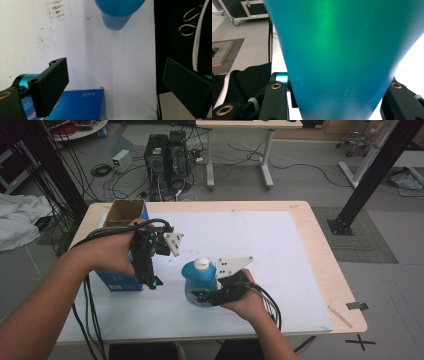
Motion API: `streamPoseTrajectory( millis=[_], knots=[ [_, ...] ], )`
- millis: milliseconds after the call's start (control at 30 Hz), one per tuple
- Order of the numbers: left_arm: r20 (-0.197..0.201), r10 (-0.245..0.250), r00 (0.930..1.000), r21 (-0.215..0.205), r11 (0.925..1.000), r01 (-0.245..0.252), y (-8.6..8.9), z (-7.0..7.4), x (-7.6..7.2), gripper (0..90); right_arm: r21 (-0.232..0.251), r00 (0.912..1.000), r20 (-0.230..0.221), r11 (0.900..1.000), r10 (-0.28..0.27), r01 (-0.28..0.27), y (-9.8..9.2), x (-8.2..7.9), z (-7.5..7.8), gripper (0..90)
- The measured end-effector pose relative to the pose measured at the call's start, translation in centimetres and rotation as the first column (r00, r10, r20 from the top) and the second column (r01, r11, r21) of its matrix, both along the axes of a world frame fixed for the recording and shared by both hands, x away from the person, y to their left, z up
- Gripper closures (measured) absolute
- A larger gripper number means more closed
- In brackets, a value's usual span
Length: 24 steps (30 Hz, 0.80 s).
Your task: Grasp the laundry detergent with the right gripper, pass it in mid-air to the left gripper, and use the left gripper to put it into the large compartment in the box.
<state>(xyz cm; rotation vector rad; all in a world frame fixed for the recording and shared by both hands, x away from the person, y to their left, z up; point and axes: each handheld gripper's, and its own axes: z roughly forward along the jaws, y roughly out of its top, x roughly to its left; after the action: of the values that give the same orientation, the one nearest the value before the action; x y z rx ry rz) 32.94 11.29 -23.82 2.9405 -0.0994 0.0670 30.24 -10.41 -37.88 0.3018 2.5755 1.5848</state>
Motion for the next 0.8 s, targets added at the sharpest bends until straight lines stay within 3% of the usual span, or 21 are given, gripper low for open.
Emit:
streamPoseTrajectory(
  millis=[200, 800],
  knots=[
    [-0.002, -0.028, 0.9996, 0.004, 0.9996, 0.028, -1.2, 0.6, -0.5, 6.8, -0.007, 0.9987, -0.010, 0.999, 0.051, -0.051, 0.9, 0.0, 0.5, 47.0],
    [-0.046, -0.049, 0.9977, 0.031, 0.9983, 0.050, -2.9, -0.1, -1.1, 6.8, -0.015, 0.9907, -0.025, 0.991, 0.134, -0.134, 4.1, 0.2, 0.6, 47.1]
  ],
)
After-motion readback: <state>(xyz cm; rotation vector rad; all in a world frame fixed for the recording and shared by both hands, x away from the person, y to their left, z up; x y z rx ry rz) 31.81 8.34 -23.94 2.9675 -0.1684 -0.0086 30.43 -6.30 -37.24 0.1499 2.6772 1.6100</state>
